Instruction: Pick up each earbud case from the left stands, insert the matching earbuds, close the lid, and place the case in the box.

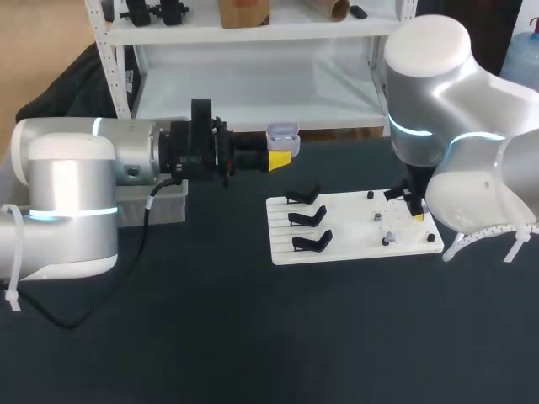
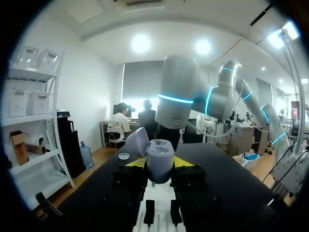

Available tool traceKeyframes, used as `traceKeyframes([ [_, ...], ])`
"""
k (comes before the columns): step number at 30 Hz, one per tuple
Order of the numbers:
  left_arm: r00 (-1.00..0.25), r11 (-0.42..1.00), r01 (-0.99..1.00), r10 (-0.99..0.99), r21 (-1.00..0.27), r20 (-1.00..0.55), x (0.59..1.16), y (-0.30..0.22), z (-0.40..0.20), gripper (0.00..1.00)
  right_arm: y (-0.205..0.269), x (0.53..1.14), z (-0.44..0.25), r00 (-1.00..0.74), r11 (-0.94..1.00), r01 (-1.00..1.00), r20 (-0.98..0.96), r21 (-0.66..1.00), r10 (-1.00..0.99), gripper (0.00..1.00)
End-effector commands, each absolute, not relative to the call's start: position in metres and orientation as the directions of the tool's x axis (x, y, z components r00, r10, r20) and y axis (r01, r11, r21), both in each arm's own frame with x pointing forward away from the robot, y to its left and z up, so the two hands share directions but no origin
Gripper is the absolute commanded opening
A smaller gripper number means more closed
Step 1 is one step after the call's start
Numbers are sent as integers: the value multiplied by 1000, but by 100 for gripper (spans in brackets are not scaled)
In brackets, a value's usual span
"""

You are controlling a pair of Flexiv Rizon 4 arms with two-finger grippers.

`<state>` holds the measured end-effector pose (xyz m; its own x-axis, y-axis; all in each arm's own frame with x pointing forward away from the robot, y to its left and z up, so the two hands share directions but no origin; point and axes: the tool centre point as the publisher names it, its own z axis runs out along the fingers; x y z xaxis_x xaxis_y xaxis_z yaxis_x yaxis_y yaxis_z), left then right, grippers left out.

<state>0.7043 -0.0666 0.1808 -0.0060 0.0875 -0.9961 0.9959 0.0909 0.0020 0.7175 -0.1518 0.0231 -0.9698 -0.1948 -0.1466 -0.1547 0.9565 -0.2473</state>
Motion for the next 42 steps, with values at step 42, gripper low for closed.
traceKeyframes([
  [42,-5,93,996,85,3,-996,704,-66,180,0,-84,617,178,-792,822,-527,-227,-216,-567,0],
])
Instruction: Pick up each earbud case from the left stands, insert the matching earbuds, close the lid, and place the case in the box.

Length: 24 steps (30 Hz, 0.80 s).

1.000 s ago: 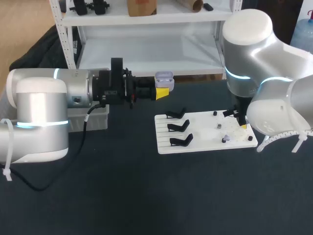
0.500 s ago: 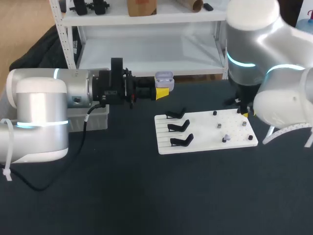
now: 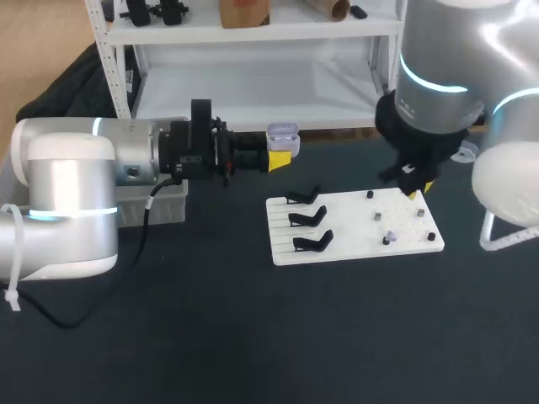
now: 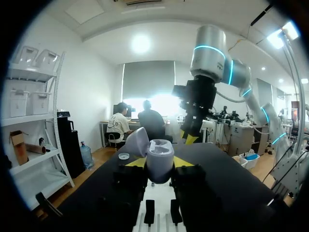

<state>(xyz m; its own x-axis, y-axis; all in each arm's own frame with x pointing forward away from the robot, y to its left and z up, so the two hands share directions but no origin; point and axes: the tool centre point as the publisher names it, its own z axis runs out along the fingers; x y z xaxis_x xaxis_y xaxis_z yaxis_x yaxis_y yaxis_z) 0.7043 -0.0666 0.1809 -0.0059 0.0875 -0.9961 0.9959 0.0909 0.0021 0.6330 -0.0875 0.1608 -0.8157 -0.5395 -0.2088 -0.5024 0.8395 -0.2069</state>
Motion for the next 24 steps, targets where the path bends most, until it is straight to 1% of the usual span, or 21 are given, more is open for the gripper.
traceKeyframes([
  [1,-5,93,996,85,3,-996,704,-66,180,0,-80,616,179,-782,812,-543,-226,-213,-582,0],
  [4,-5,93,996,85,3,-996,704,-66,180,0,-69,613,184,-757,789,-580,-222,-203,-614,0],
  [19,-5,93,996,85,3,-996,704,-66,180,0,-69,613,184,-757,789,-580,-222,-203,-614,0],
  [20,-5,93,996,85,3,-996,704,-66,180,0,-58,613,189,-779,818,-551,-248,-167,-576,0],
  [21,-5,93,996,85,3,-996,704,-66,180,0,-48,614,192,-823,848,-495,-211,-188,-527,0],
  [22,-5,93,996,85,3,-996,704,-66,180,0,-39,615,199,-848,884,-433,-253,-174,-466,0],
  [24,-5,93,996,85,3,-996,704,-66,180,0,-27,617,208,-933,957,-259,-221,-132,-283,0],
])
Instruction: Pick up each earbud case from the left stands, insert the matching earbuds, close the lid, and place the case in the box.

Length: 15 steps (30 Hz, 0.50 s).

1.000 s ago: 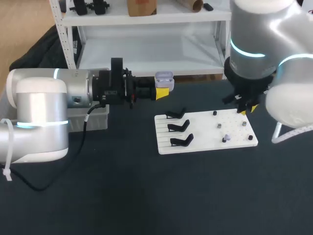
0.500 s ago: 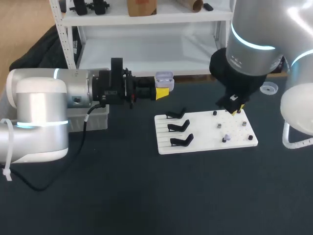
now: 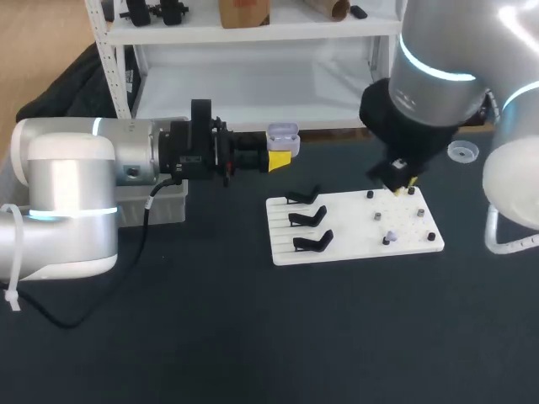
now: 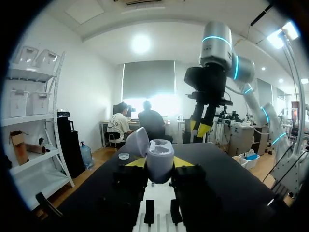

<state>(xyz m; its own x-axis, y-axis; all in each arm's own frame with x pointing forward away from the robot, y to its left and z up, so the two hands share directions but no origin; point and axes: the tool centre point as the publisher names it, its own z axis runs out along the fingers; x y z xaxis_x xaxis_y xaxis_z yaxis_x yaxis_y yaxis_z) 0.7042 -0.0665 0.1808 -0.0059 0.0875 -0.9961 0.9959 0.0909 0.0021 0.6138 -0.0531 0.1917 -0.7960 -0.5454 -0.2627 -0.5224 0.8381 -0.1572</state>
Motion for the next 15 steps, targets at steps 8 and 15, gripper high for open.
traceKeyframes([
  [8,-5,93,996,85,3,-996,704,-66,180,0,21,605,240,-975,997,-27,-219,-72,-43,0],
  [15,-5,93,996,85,3,-996,704,-66,180,0,58,608,252,-980,989,-37,-186,-141,-63,0],
])
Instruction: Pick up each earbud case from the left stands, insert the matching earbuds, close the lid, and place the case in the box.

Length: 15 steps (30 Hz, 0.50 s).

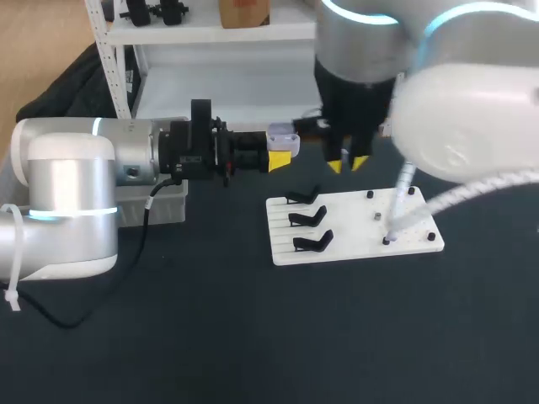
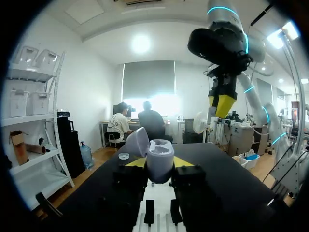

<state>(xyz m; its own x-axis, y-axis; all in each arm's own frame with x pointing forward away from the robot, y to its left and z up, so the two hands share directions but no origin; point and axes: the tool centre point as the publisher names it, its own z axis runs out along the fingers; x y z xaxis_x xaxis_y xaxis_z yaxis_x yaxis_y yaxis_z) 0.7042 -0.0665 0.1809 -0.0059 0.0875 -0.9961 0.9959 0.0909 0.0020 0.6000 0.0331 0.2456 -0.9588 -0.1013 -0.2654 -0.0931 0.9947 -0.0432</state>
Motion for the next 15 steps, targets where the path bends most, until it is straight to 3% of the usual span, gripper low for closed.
traceKeyframes([
  [1,-5,93,996,85,3,-996,704,-66,180,0,62,609,253,-981,988,-41,-183,-151,-69,0],
  [6,-5,93,996,85,3,-996,704,-66,180,0,75,611,254,-995,991,6,-100,-132,-7,0],
  [15,-5,93,996,85,3,-996,704,-66,180,0,75,611,256,-993,993,12,-119,-116,-2,0],
])
